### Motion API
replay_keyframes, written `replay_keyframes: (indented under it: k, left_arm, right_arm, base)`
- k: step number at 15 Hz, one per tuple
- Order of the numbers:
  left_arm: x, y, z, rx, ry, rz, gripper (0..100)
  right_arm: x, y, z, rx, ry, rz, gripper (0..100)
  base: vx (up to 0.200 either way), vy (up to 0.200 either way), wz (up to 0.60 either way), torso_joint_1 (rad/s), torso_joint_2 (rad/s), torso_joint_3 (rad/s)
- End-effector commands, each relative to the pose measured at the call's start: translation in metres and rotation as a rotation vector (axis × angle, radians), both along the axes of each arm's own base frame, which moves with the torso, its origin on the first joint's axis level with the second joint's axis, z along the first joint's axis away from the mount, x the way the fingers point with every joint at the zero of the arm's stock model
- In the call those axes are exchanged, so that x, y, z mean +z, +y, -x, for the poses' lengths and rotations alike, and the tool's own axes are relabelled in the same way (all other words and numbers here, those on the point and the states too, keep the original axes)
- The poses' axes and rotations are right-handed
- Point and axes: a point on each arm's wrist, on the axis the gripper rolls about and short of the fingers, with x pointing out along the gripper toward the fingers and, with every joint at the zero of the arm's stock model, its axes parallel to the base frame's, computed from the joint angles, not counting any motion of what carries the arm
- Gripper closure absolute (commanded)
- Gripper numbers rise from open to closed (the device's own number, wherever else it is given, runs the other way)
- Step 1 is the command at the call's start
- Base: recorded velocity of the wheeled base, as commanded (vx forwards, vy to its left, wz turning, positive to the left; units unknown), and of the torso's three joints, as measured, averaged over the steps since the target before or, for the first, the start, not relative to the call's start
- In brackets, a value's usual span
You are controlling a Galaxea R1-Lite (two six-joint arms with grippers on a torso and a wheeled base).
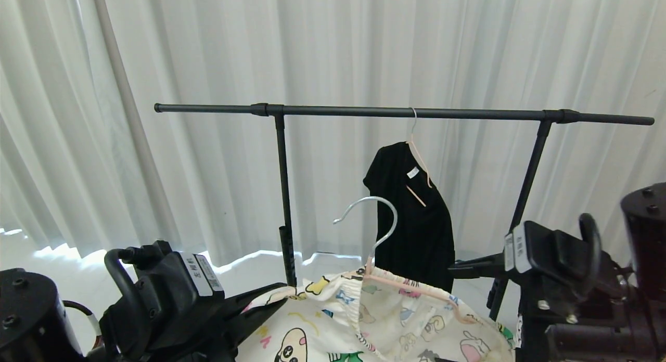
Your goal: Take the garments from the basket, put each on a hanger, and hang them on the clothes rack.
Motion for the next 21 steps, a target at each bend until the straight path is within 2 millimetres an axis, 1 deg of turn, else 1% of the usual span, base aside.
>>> replay_keyframes:
  k: [1,5,8,11,14,15,21]
  left_arm:
    - [-0.004,0.001,0.003,-0.007,0.002,-0.005,100]
    - [-0.002,0.001,0.004,-0.015,-0.025,0.026,100]
    - [-0.004,0.001,0.006,-0.036,-0.061,-0.012,100]
    - [-0.003,0.001,0.006,-0.039,-0.071,-0.019,100]
    - [-0.002,0.000,0.005,-0.039,-0.074,-0.016,100]
    - [-0.002,0.000,0.005,-0.039,-0.076,-0.016,100]
    - [-0.002,0.000,0.005,-0.041,-0.075,-0.017,100]
  right_arm:
    - [-0.012,0.025,-0.012,0.026,0.039,0.051,0]
    - [-0.021,0.028,-0.019,0.009,0.072,0.083,0]
    - [-0.025,0.029,-0.024,-0.003,0.087,0.097,0]
    - [-0.028,0.025,-0.022,-0.008,0.116,0.133,0]
    - [-0.030,0.026,-0.023,-0.007,0.121,0.138,0]
    - [-0.029,0.026,-0.023,-0.007,0.120,0.137,100]
    - [-0.026,0.027,-0.023,-0.010,0.101,0.114,100]
  base:
    - [0.000,0.000,0.00,0.000,0.00,0.000]
    - [0.000,0.000,0.00,0.000,0.00,0.000]
    - [0.000,0.000,0.00,0.000,0.00,0.000]
    - [0.000,0.000,0.00,0.000,0.00,0.000]
    - [0.000,0.000,0.00,0.000,0.00,0.000]
    - [0.000,0.000,0.00,0.000,0.00,0.000]
    - [0.000,0.000,0.00,0.000,0.00,0.000]
